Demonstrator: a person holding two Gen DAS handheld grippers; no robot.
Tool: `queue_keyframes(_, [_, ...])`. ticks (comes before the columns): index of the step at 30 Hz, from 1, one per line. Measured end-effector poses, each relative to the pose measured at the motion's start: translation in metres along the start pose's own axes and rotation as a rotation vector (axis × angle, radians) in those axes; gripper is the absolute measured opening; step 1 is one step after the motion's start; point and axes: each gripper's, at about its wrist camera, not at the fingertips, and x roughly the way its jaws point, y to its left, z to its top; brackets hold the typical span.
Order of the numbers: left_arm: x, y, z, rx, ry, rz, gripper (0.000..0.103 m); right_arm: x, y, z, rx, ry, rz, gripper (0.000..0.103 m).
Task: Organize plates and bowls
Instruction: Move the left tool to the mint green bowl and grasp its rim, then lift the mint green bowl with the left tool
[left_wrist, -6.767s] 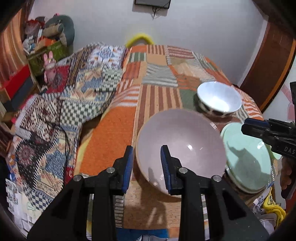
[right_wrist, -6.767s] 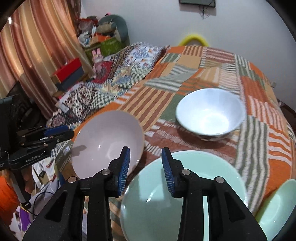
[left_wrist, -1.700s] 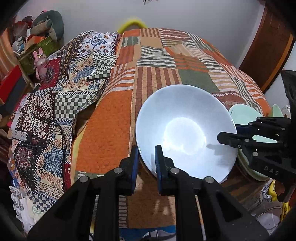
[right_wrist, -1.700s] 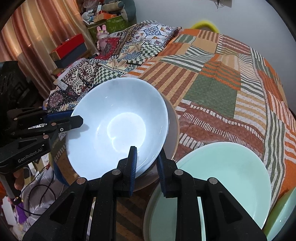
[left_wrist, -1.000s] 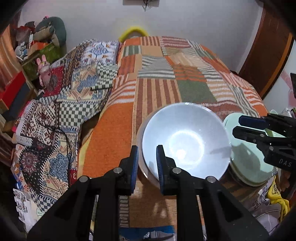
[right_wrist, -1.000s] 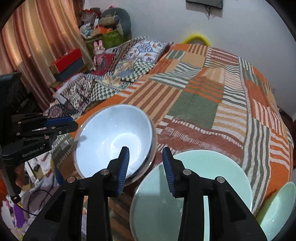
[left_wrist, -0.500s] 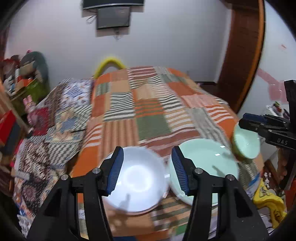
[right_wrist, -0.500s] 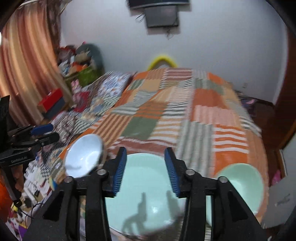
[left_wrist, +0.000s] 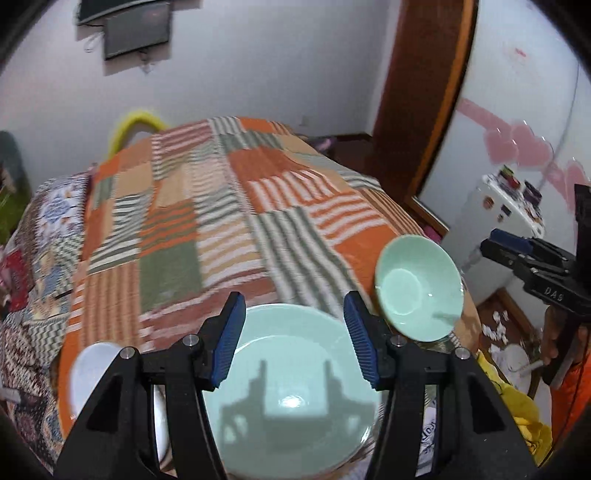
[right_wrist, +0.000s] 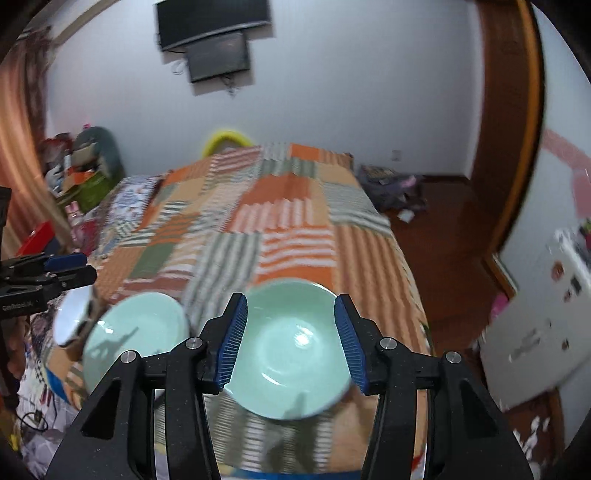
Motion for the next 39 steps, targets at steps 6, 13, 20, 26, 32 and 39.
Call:
queue_keyframes(6, [0.052, -0.035, 0.006, 0.021, 0.089, -0.062, 0.055, 0.025, -0.034, -0.023, 0.079, 0.065, -0.006, 0.046])
queue_keyframes(13, [0.096, -0.061, 0.008, 0.050, 0.158, -0.119, 0.055, 0.047, -0.049, -0.038, 0.108, 0.105, 0.018, 0.046])
queue_keyframes(20, [0.125, -0.066, 0.004, 0.044, 0.200, -0.143, 0.050, 0.059, -0.062, -0.047, 0.143, 0.144, 0.036, 0.030])
queue_keyframes(26, [0.139, -0.065, 0.002, 0.031, 0.240, -0.174, 0.027, 0.063, -0.066, -0.052, 0.186, 0.167, 0.079, 0.020])
queue_keyframes(32, [0.142, -0.069, 0.002, 0.023, 0.260, -0.238, 0.006, 0.064, -0.062, -0.054, 0.186, 0.171, 0.111, 0.010])
queue_keyframes(39, [0.136, -0.066, 0.003, 0.001, 0.261, -0.254, 0.006, 0.060, -0.060, -0.050, 0.194, 0.149, 0.122, 0.009])
